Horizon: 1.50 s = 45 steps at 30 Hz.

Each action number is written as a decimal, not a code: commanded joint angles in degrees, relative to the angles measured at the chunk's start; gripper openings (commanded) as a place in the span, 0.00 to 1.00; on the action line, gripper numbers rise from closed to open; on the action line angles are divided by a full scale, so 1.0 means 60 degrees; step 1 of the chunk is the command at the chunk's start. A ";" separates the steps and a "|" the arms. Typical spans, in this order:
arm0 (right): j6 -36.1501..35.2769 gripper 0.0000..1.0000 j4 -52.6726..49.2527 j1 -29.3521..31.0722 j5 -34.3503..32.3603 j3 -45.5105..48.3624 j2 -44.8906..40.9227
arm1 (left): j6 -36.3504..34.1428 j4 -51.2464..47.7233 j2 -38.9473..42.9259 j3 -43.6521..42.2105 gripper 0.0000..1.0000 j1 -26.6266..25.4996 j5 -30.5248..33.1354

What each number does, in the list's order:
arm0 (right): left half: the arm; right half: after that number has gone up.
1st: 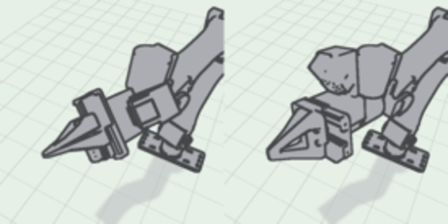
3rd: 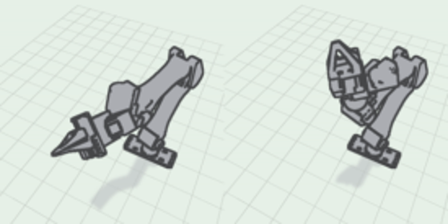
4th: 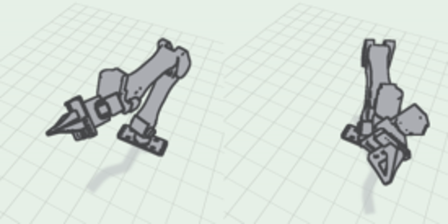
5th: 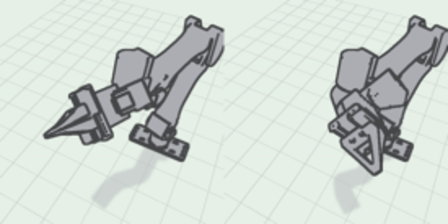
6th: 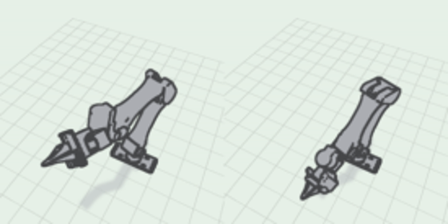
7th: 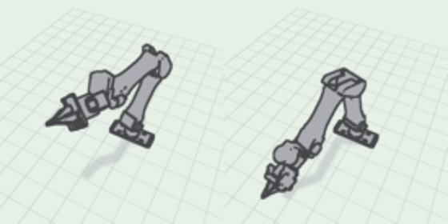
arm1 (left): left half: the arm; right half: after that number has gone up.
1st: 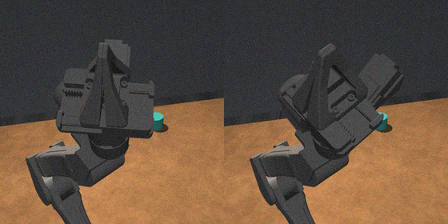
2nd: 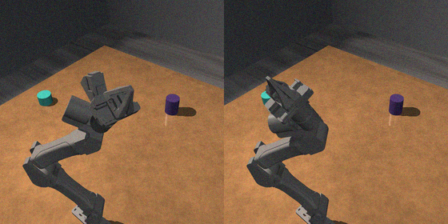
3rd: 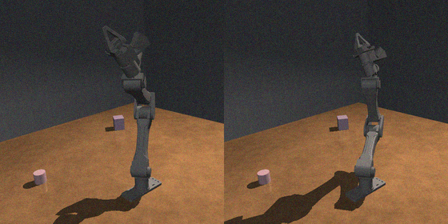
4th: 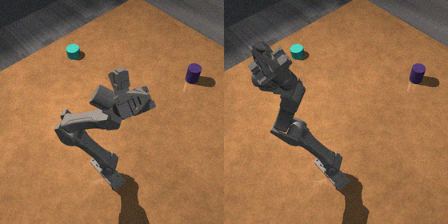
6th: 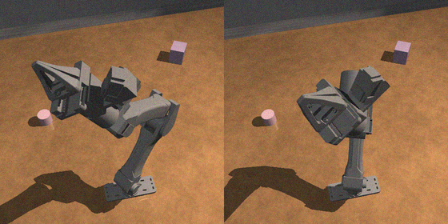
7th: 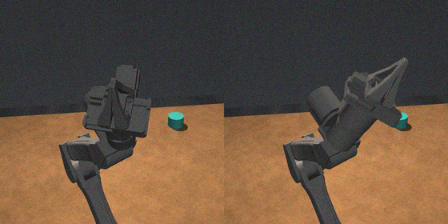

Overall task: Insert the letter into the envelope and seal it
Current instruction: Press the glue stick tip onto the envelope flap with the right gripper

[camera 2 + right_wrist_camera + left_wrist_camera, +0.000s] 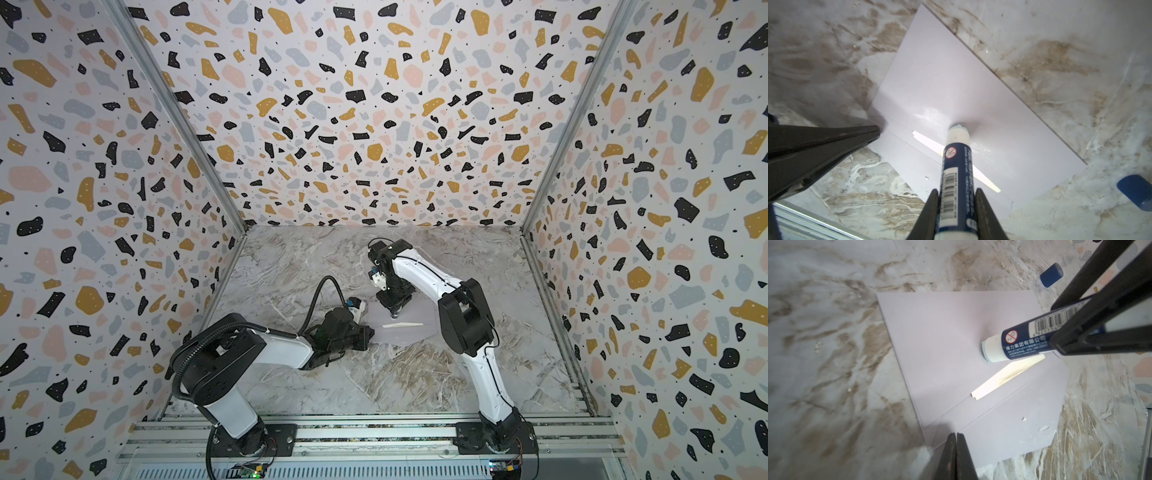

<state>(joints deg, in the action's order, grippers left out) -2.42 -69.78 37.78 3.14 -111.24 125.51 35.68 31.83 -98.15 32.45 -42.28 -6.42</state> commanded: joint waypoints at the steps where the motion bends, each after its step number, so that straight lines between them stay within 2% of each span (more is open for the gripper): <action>1: 0.0052 0.00 -0.0171 -0.0126 -0.0354 0.0211 -0.0535 | 0.0073 -0.0018 -0.0207 -0.0209 0.04 -0.0086 0.0044; 8: 0.0051 0.00 -0.0109 -0.0139 -0.0319 0.0318 -0.0587 | 0.0034 -0.0151 -0.0040 0.0001 0.04 -0.0101 0.0067; 17: 0.0041 0.00 -0.0022 -0.0122 -0.0208 0.0347 -0.0602 | -0.0363 -0.0999 0.0992 0.1064 0.06 -0.0087 0.0285; 26: 0.0014 0.00 0.0005 -0.0086 -0.0142 0.0347 -0.0602 | -0.0554 -0.1446 -0.0108 0.2090 0.04 -0.0021 0.0021; 45: -0.0017 0.00 0.0053 -0.0094 -0.0178 0.0346 -0.0581 | -0.0313 -0.0969 -0.1184 0.1948 0.02 -0.0009 0.0207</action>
<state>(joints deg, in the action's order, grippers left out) -2.46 -68.97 37.30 3.01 -109.91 124.75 33.71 24.95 -104.92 44.27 -42.48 -5.67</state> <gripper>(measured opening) 0.278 0.047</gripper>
